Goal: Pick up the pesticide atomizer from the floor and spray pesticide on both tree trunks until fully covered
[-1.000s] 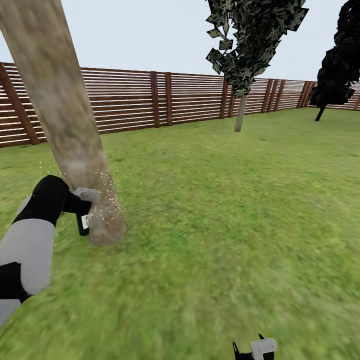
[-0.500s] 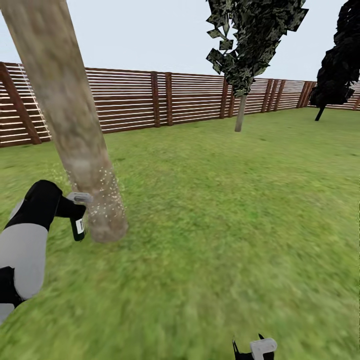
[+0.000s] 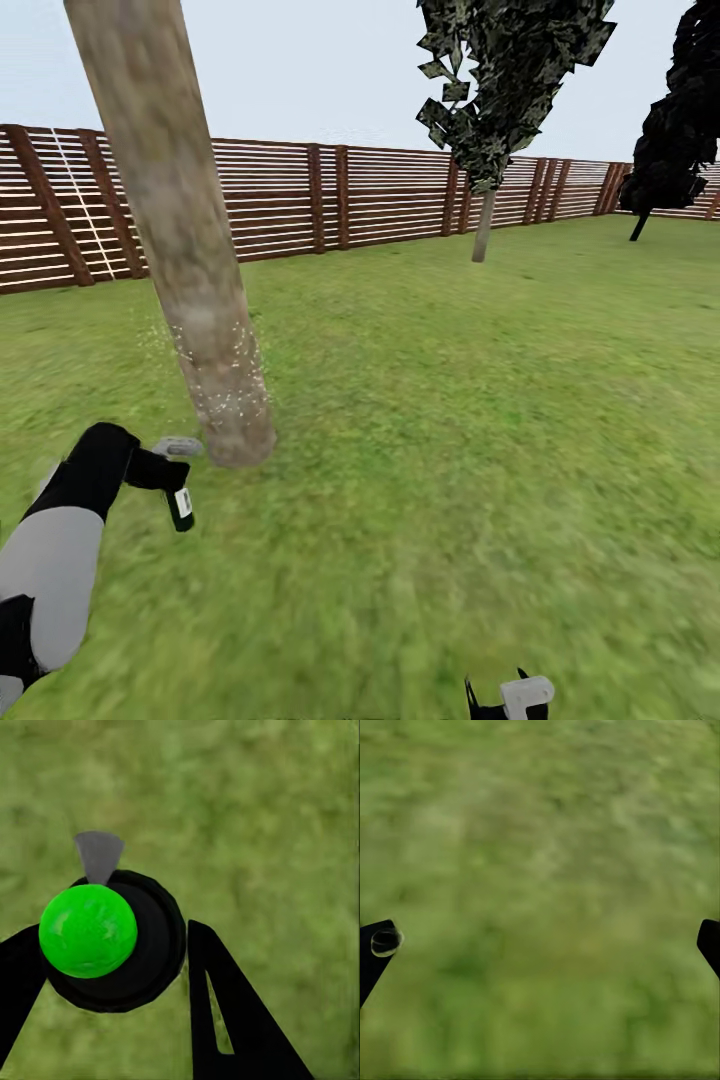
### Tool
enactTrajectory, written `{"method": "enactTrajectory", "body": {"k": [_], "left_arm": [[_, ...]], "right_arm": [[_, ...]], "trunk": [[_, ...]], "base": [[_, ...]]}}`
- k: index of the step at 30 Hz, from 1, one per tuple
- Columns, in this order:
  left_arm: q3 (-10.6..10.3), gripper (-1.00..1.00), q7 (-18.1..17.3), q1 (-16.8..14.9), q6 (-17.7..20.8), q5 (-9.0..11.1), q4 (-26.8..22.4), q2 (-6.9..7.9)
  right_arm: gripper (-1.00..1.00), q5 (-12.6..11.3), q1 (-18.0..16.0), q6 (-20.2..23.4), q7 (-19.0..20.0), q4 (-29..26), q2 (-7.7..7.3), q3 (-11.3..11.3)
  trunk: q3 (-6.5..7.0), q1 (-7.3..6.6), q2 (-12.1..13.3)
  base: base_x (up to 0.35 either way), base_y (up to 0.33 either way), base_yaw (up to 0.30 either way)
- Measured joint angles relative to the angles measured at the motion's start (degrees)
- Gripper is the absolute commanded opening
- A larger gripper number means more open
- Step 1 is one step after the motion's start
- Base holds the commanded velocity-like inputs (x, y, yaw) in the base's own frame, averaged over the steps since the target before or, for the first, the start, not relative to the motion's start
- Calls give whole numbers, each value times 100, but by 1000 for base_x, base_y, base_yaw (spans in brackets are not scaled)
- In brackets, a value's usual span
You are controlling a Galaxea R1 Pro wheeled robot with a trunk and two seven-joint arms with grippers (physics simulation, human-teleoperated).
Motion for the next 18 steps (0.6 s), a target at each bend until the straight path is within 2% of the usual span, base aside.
{"method": "enactTrajectory", "body": {"k": [1, 2, 4, 6, 7, 8, 10, 12, 14, 16, 17, 18], "left_arm": [[48, -100, 0, 128, -61, 203, 20, -9], [85, -100, -2, 407, -368, 681, 38, -64], [106, -100, 35, 991, -1341, 1150, 49, -244], [113, -100, 135, 1416, -1981, 1273, 53, -473], [115, -100, 156, 1543, -2388, 1297, 140, -621], [116, -100, 162, 1592, -2630, 1295, 274, -694], [116, -100, 166, 1657, -3289, 1292, 776, -743], [113, -100, 161, 1668, -3483, 1306, 898, -759], [111, -100, 154, 1672, -3521, 1304, 915, -760], [115, -100, 124, 1681, -3541, 1292, 918, -708], [113, -100, 117, 1687, -3546, 1293, 921, -696], [111, -100, 113, 1699, -3552, 1296, 922, -693]], "right_arm": [[100, 0, 0, 0, 1, 0, 0, 0], [100, -1, 0, 0, 3, 0, -2, -1], [100, -4, 0, 0, 1, 0, -7, -1], [100, -8, 0, 0, 0, 0, -8, -1], [100, -12, 0, 0, 0, 0, -8, -4], [100, -15, 0, 0, -2, -4, -5, -7], [100, -14, 0, 7, 0, -51, -30, -21], [100, 8, 0, 41, 124, -641, -62, -6], [100, 275, -7, 567, 1075, -1431, -75, 15], [100, 521, -100, 1713, 2537, -2496, -92, 7], [100, 553, -219, 2022, 2965, -2917, -95, 7], [100, 569, -383, 2177, 3260, -3067, -95, 10]], "trunk": [[-1, 0, 0], [0, 0, 0], [-1, 0, 0], [-1, 0, 0], [-1, 0, 0], [0, 0, 0], [0, 0, 0], [1, 0, 0], [1, 0, 0], [1, -1, 0], [1, -1, 0], [1, -1, 0]], "base": [[-10, 8, 0], [-5, 4, 0], [-1, 1, 0], [0, 0, 0], [0, 0, 0], [0, 0, 0], [0, 0, 0], [0, 0, 0], [0, 0, 0], [0, 0, 0], [0, 0, 0], [0, 0, 0]]}}
